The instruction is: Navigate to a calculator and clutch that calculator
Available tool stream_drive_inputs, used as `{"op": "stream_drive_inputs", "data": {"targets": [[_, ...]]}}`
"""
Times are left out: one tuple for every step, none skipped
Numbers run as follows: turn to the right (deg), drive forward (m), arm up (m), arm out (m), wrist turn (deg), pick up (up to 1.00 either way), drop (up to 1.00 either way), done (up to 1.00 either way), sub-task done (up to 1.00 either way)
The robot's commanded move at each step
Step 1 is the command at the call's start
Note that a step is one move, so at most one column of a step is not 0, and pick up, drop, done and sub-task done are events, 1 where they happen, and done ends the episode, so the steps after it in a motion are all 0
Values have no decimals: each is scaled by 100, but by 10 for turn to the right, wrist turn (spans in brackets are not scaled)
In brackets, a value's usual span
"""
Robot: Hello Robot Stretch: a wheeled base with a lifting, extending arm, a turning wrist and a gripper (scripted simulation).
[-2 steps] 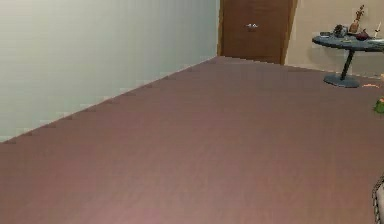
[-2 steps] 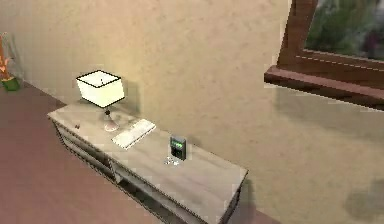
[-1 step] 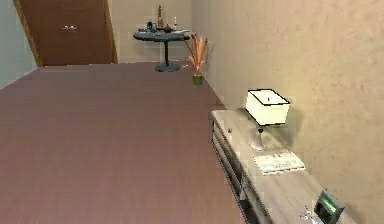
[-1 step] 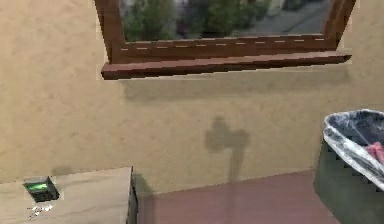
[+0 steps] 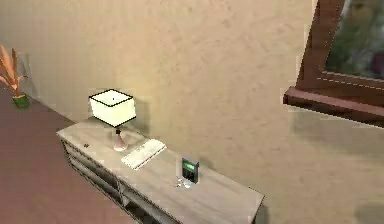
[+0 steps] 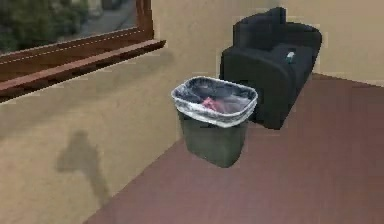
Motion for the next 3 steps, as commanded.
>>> {"op": "stream_drive_inputs", "data": {"targets": [[390, 0, 0, 0, 0, 0, 0, 0, 0], [0, 55, 0, 0, 0, 0, 0, 0, 0], [-450, 0, 0, 0, 0, 0, 0, 0, 0]]}}
